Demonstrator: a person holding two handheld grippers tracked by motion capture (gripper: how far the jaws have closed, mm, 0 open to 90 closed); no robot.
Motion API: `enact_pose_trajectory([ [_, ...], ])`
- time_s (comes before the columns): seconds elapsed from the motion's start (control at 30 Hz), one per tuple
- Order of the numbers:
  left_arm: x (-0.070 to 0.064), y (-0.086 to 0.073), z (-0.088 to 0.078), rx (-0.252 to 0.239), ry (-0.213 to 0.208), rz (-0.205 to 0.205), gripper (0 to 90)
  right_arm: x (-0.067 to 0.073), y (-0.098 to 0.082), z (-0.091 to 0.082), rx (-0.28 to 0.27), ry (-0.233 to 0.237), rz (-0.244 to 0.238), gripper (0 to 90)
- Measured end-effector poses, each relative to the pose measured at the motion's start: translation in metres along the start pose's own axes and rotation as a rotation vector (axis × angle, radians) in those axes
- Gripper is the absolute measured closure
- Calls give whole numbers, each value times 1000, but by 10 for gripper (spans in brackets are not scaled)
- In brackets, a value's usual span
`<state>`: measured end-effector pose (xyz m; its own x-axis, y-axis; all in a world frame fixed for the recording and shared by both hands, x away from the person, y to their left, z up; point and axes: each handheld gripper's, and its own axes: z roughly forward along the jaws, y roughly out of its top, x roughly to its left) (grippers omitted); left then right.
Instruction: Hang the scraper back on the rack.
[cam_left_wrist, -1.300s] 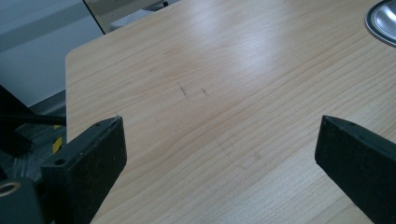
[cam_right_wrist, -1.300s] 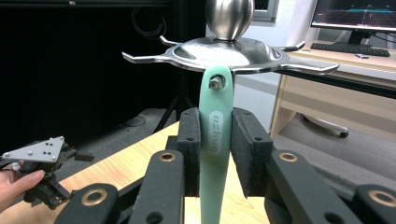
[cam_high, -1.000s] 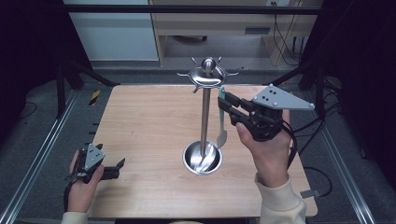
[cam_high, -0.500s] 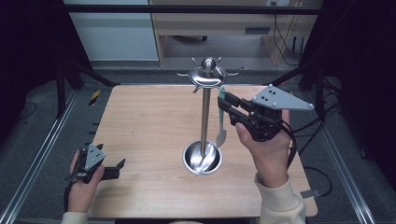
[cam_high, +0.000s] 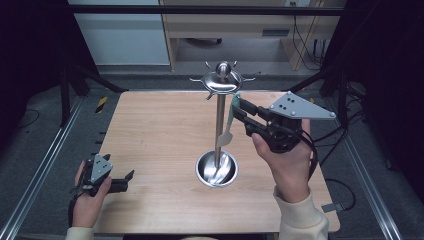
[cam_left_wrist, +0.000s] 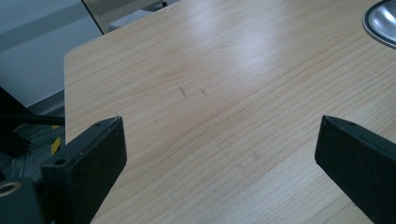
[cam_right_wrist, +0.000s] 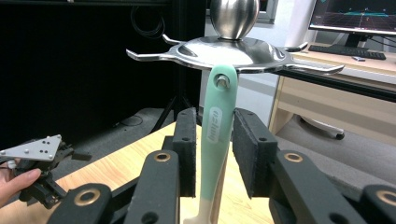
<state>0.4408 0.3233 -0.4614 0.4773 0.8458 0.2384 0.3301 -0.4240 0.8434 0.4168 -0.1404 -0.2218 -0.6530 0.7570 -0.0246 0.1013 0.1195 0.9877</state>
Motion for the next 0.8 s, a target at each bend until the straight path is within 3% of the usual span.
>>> enact_pose_trajectory([
  [0.17,0,0,0,0,0,1,20,-2,0,-6,14,-29,-5,599],
  [0.5,1,0,-1,0,3,-2,20,-13,-5,-7,48,-185,-52,292],
  [0.8,1,-1,-1,4,4,1,20,-30,-22,2,84,-263,-39,148],
])
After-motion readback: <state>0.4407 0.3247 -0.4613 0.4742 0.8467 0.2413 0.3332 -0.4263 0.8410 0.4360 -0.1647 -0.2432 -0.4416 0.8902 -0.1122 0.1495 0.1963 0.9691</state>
